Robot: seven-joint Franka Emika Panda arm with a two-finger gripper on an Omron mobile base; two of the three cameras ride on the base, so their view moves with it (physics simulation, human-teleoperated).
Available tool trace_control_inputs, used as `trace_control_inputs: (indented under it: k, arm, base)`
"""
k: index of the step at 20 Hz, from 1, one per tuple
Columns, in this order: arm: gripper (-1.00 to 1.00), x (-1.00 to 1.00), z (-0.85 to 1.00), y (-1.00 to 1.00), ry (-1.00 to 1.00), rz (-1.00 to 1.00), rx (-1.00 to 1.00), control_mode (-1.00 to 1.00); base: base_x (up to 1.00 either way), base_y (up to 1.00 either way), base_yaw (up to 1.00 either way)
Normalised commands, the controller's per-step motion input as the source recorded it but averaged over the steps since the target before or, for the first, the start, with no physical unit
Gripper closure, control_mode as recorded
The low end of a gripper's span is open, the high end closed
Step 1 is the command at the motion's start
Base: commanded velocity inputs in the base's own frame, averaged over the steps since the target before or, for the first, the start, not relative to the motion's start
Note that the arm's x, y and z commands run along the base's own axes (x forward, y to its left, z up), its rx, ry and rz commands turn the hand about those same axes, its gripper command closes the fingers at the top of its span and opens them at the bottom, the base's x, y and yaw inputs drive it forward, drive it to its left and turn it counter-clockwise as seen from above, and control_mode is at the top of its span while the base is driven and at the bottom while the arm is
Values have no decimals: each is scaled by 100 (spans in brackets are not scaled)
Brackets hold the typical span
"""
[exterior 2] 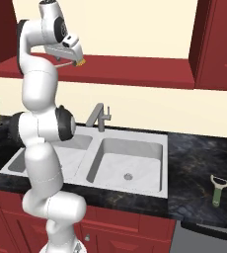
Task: Open the cabinet. Pick the dish brush and place it next to the sink. Then close the cabinet.
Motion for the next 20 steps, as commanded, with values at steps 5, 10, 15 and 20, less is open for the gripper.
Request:
trace_control_inputs:
  k: [5, 10, 15, 20]
  arm:
    - [-100, 4, -22, 8, 1, -12, 0, -100]
    - [-100, 10, -32, 1, 0, -16, -1, -100]
    - [-100, 15, -1, 15, 0, -13, 0, -100]
    - [-100, 3, -16, 3, 0, -10, 0, -100]
  base:
    - [0, 0, 0]
    - [0, 0, 0]
    - [0, 0, 0]
    - [0, 0, 0]
